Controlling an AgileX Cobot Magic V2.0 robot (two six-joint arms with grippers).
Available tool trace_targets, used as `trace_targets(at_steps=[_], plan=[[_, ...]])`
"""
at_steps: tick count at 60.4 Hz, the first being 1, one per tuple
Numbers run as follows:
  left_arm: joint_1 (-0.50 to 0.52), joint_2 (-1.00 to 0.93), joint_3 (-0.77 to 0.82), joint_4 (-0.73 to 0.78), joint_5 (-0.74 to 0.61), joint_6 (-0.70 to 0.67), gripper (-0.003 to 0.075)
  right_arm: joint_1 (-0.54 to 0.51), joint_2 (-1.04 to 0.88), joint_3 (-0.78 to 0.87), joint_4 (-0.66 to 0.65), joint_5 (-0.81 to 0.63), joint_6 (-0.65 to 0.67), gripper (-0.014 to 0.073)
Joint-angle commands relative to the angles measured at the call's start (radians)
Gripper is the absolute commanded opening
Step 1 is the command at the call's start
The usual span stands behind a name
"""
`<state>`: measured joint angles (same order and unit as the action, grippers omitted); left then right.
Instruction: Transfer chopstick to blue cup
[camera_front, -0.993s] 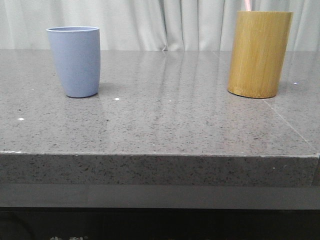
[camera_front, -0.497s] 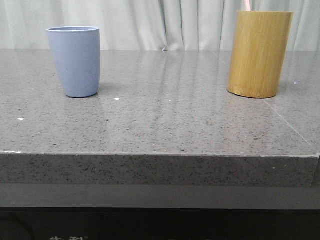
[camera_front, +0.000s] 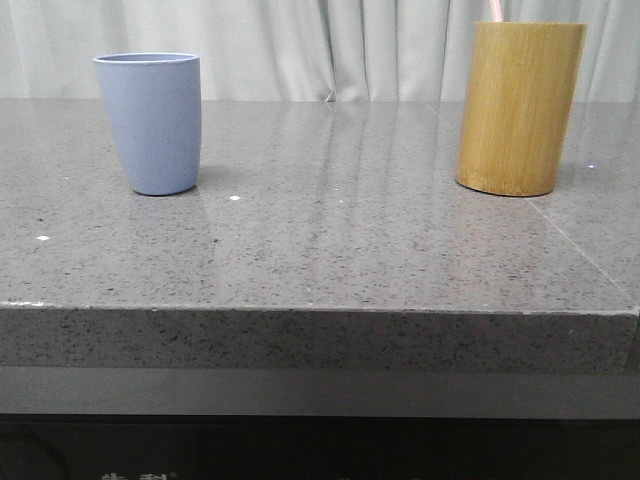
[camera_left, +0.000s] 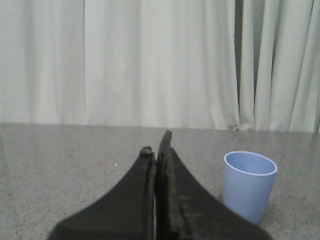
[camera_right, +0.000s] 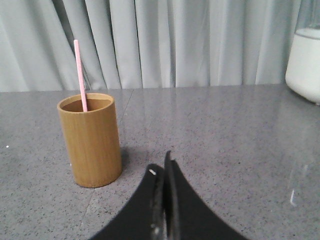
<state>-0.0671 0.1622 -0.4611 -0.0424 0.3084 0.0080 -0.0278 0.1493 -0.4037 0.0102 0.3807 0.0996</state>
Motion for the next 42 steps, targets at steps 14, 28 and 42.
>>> trace_targets(at_steps=[14,28,42], plan=[[0.003,0.345,-0.161,0.001,-0.052,0.001,-0.0019,-0.005,0.280,-0.156,0.014,-0.075,-0.004,-0.0058],[0.003,0.383,-0.159,0.001,-0.069,0.001,0.0114,-0.005,0.292,-0.156,0.014,-0.094,-0.004,0.0103],[0.003,0.383,-0.159,-0.006,-0.075,0.001,0.0708,-0.005,0.292,-0.156,0.014,-0.093,-0.004,0.0610]])
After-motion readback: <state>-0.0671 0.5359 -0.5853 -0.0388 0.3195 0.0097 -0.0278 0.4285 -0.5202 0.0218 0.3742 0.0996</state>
